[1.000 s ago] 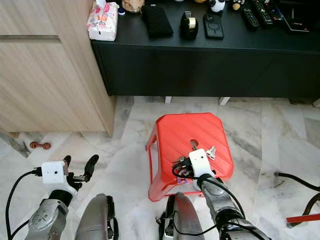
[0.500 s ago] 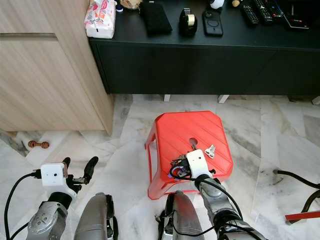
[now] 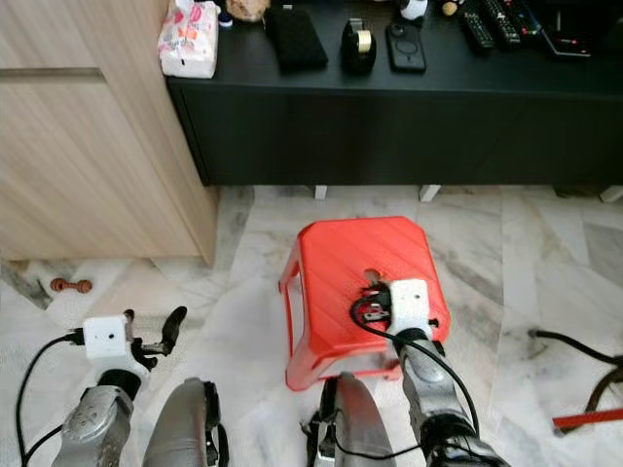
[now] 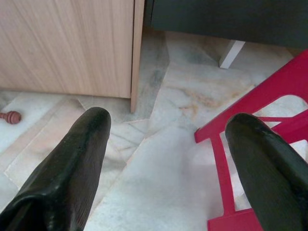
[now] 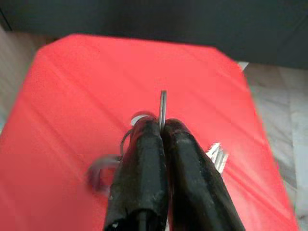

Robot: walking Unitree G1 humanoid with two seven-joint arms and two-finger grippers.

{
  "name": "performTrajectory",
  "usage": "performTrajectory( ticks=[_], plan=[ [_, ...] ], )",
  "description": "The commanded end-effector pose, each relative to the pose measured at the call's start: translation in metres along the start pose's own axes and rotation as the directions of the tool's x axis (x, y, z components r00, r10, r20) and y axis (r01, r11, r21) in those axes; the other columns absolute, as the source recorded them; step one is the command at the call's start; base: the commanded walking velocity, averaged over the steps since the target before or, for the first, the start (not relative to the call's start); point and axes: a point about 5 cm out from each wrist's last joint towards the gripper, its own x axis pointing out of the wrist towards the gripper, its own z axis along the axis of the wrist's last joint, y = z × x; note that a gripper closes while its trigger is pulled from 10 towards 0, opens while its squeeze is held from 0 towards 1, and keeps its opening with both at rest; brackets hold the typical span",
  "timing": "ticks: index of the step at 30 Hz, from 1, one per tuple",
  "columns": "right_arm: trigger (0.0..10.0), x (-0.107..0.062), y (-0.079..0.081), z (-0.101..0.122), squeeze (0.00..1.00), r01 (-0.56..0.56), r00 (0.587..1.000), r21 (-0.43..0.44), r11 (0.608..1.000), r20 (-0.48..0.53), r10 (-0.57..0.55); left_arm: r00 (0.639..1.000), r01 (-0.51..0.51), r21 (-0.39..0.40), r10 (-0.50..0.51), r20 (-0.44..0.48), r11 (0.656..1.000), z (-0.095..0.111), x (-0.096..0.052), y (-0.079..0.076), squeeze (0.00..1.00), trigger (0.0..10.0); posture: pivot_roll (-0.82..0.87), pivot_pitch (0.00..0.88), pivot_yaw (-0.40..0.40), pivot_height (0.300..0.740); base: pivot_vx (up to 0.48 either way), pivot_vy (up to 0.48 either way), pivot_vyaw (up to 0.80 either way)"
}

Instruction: Hang keys on a hook

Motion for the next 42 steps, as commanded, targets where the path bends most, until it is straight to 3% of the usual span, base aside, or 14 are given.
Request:
performTrajectory(
  ticks=[1,2,5,12,19,23,29,34,42],
  plan=[
    [10.0,-0.008,-0.004,-0.009,0.00,0.013,1.000,0.020,1.000,-0.004,-0.013,0.999,-0.017,0.020,0.018,-0.049,1.000,-0.013,-0.006,0.005,0.00,10.0,0.15,0.118,-0.118,0.636,0.000,0.000,0.00],
    [10.0,-0.014,-0.002,-0.013,0.00,-0.005,1.000,0.032,0.999,0.006,0.005,0.996,-0.031,0.028,0.033,-0.081,0.999,-0.021,-0.004,0.008,0.00,10.0,0.15,0.064,-0.118,0.636,0.000,0.000,0.00],
    [10.0,-0.023,-0.004,-0.022,0.00,-0.001,1.000,0.043,0.999,0.000,0.001,0.990,-0.047,0.026,0.050,-0.134,0.999,-0.034,-0.004,0.012,0.00,10.0,0.15,0.019,-0.114,0.636,0.000,0.000,0.00],
    [10.0,-0.028,-0.009,-0.027,0.00,0.064,0.998,0.073,0.995,-0.005,-0.064,0.960,-0.079,0.029,0.084,-0.266,0.996,-0.062,-0.015,0.022,0.00,10.0,0.15,0.000,-0.098,0.636,0.000,0.000,0.00],
    [10.0,-0.024,-0.006,-0.023,0.00,0.079,0.997,0.089,0.993,0.008,-0.080,0.898,-0.109,0.073,0.130,-0.421,0.991,-0.089,-0.036,0.037,0.00,10.0,0.15,0.000,-0.072,0.636,0.000,0.000,0.00],
    [10.0,-0.022,-0.002,-0.022,0.00,0.086,0.996,0.096,0.992,0.005,-0.087,0.857,-0.071,0.111,0.118,-0.503,0.991,-0.104,-0.050,0.038,0.00,10.0,0.16,0.000,-0.060,0.636,0.000,0.000,0.00],
    [10.0,-0.024,0.002,-0.024,0.00,0.093,0.996,0.097,0.991,0.002,-0.094,0.794,-0.089,0.099,0.131,-0.594,0.991,-0.119,-0.069,0.043,0.00,10.0,0.15,0.000,-0.044,0.636,0.000,0.000,0.00],
    [10.0,-0.027,-0.001,-0.027,0.00,0.102,0.995,0.093,0.990,-0.002,-0.102,0.771,-0.076,0.108,0.127,-0.624,0.991,-0.124,-0.075,0.042,0.00,10.0,0.14,0.000,-0.042,0.636,-0.111,0.000,0.00],
    [10.0,-0.026,-0.006,-0.024,0.00,0.118,0.993,0.088,0.989,0.000,-0.119,0.776,-0.082,0.089,0.120,-0.620,0.993,-0.124,-0.073,0.040,0.00,10.0,0.15,0.000,-0.050,0.636,-0.293,0.000,0.00]
  ],
)
